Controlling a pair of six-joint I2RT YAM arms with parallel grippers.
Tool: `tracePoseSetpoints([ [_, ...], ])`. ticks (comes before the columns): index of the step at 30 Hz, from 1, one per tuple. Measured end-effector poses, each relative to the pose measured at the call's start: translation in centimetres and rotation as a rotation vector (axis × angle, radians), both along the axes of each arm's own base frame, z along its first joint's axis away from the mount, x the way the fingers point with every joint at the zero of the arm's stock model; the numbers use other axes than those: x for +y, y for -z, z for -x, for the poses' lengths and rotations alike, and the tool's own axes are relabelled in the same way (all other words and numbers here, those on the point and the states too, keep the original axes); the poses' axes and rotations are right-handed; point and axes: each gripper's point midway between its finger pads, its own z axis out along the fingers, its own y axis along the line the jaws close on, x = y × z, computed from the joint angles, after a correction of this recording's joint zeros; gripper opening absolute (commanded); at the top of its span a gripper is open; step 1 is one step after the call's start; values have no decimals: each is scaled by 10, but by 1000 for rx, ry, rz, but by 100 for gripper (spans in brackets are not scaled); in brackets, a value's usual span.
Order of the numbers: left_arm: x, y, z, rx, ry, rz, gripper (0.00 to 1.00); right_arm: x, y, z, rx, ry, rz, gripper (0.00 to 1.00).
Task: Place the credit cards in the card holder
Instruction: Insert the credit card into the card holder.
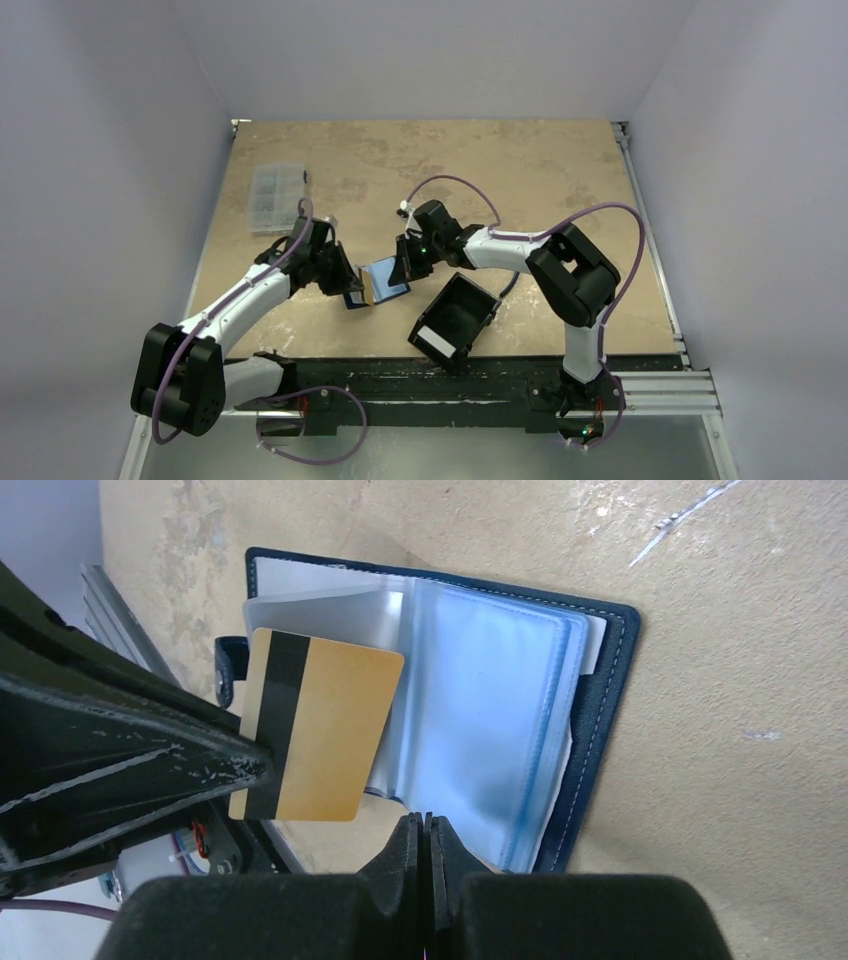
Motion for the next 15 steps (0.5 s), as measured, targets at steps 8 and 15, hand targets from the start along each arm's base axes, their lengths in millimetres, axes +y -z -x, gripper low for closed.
tracePoseSetpoints([
  [8,-6,0,-2,-19,17,51,0,-1,7,0,7,-2,11,0],
  [15,-6,2,-2,-18,15,68,0,-1,7,0,6,-3,12,0],
])
